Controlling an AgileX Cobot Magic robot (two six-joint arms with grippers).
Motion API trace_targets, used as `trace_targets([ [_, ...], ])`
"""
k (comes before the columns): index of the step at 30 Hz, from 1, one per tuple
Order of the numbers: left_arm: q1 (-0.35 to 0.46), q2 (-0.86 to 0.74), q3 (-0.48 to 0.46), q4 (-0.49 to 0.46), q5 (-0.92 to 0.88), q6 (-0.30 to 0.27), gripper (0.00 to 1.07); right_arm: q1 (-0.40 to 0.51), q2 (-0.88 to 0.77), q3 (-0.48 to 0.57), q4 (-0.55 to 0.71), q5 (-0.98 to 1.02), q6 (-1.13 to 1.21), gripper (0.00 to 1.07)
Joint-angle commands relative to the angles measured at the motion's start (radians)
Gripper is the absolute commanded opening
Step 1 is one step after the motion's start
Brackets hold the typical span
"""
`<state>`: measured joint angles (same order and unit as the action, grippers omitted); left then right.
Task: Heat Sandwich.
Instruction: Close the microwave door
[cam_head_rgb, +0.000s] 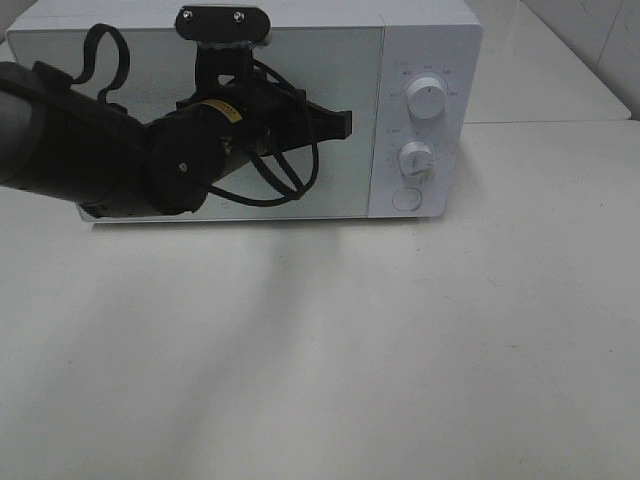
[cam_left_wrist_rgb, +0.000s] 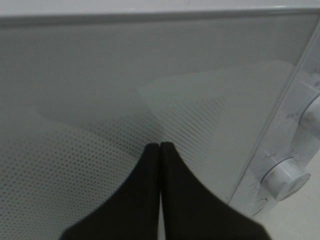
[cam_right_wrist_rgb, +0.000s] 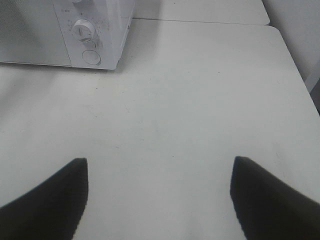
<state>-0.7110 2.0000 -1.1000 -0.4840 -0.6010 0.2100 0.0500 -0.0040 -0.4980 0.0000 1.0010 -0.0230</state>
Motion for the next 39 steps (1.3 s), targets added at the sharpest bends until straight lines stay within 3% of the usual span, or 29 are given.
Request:
trace_targets([
  [1, 0.051, 0.005, -0.038, -0.07, -0.109, -0.001, 0.0, -0.004, -0.028, 0.001, 0.0, -0.006, -0.011, 0.76],
  [22, 0.008, -0.014, -0.032, -0.066, -0.04, 0.008, 0.0, -0.004, -0.028, 0.001, 0.0, -0.006, -0.011, 0.76],
  [27, -0.036, -0.029, -0.032, -0.092, -0.04, 0.087, 0.0, -0.004, -0.028, 0.001, 0.0, -0.006, -0.011, 0.76],
  [33, -0.085, -0.059, -0.031, -0.214, -0.003, 0.197, 0.0, -0.004, -0.028, 0.001, 0.0, -0.006, -0.011, 0.76],
  [39, -0.099, -0.091, -0.006, -0.224, 0.092, 0.227, 0.0, -0.004, -0.028, 0.001, 0.0, -0.006, -0.011, 0.76],
])
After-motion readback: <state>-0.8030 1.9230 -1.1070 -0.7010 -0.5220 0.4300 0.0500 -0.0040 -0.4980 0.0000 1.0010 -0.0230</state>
